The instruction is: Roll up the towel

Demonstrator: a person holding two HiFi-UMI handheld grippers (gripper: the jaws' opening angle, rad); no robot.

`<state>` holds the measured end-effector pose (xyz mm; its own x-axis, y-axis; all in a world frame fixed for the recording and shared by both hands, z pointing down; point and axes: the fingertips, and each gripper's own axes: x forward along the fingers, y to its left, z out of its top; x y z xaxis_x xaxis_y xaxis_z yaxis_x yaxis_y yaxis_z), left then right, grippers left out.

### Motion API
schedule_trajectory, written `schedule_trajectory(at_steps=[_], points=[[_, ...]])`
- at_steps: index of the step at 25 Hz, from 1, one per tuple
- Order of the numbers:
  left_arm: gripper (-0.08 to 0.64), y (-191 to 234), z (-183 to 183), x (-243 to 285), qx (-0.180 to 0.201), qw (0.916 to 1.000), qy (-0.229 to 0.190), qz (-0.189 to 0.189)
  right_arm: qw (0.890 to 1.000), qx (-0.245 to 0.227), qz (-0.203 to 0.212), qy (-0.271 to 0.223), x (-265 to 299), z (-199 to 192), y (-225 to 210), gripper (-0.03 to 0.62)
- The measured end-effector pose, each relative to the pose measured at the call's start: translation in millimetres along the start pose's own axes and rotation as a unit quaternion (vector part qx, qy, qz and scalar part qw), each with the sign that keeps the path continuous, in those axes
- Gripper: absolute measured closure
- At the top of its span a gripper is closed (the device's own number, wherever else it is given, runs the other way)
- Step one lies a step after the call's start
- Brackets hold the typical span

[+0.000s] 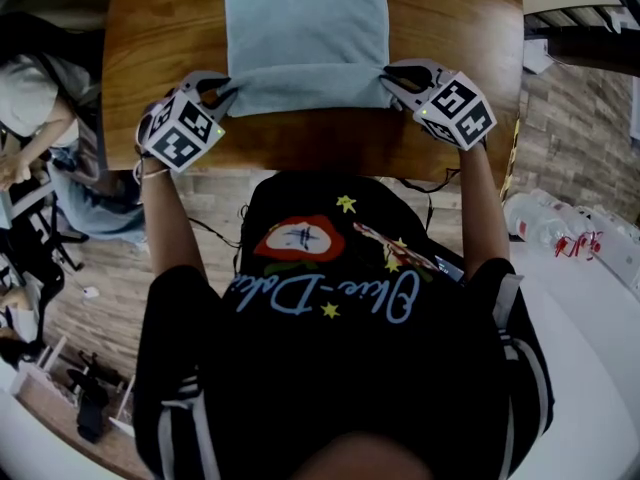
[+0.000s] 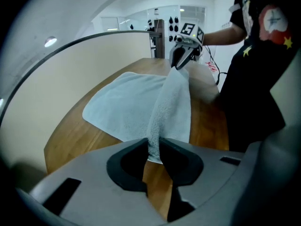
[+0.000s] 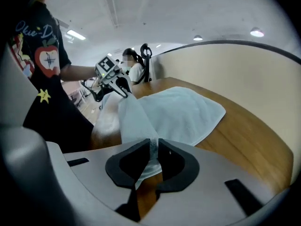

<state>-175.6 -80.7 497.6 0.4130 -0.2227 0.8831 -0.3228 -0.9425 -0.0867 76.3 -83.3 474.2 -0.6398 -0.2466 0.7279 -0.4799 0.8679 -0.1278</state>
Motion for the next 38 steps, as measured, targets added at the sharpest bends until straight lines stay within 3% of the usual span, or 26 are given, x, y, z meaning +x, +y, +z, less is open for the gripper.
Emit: schedule_trajectory(at_steps=[4,8,13,16,18,19,21,24,26,32,35,38], points=[[0.469,14,3,10,0.009,0.9993,0.0,0.036,0.998,-0.034,-0.034,0.028,9,-3,-13,0.533],[0.452,28,7,8,-0.041,0.9956,-0.048,0.069,0.997,-0.026,-0.07,0.023,15,-4,-27,0.508],[0.417,41,13,-16,-0.106,0.9822,-0.114,0.105,0.993,0.015,-0.105,-0.049,-13,9,-42,0.474],[0.416,48,19,-35,-0.133,0.9697,-0.151,0.138,0.989,-0.013,-0.131,-0.067,-36,20,-38,0.474],[0.416,51,21,-47,-0.141,0.9627,-0.168,0.158,0.989,-0.053,-0.121,-0.066,-40,26,-20,0.474],[0.416,49,21,-51,-0.134,0.9631,-0.167,0.163,0.989,-0.079,-0.108,-0.06,-38,26,-7,0.474],[0.416,31,18,-51,-0.1,0.9726,-0.14,0.156,0.987,-0.139,-0.075,-0.03,-27,19,21,0.474],[0.416,-16,11,-32,-0.048,0.9904,-0.084,0.098,0.977,-0.211,-0.032,0.029,-7,-4,54,0.472],[0.413,-39,1,-16,-0.036,0.9951,-0.056,0.073,0.972,-0.227,-0.021,0.059,2,-19,60,0.469],[0.405,-42,-10,15,-0.001,0.9943,-0.015,0.106,0.958,-0.26,-0.038,0.118,25,-43,45,0.46],[0.413,-37,-9,18,0.0,0.9934,-0.019,0.113,0.96,-0.25,-0.037,0.118,29,-42,43,0.486],[0.487,-39,-8,11,0.016,0.9932,-0.021,0.114,0.969,-0.224,-0.022,0.102,23,-38,48,0.543]])
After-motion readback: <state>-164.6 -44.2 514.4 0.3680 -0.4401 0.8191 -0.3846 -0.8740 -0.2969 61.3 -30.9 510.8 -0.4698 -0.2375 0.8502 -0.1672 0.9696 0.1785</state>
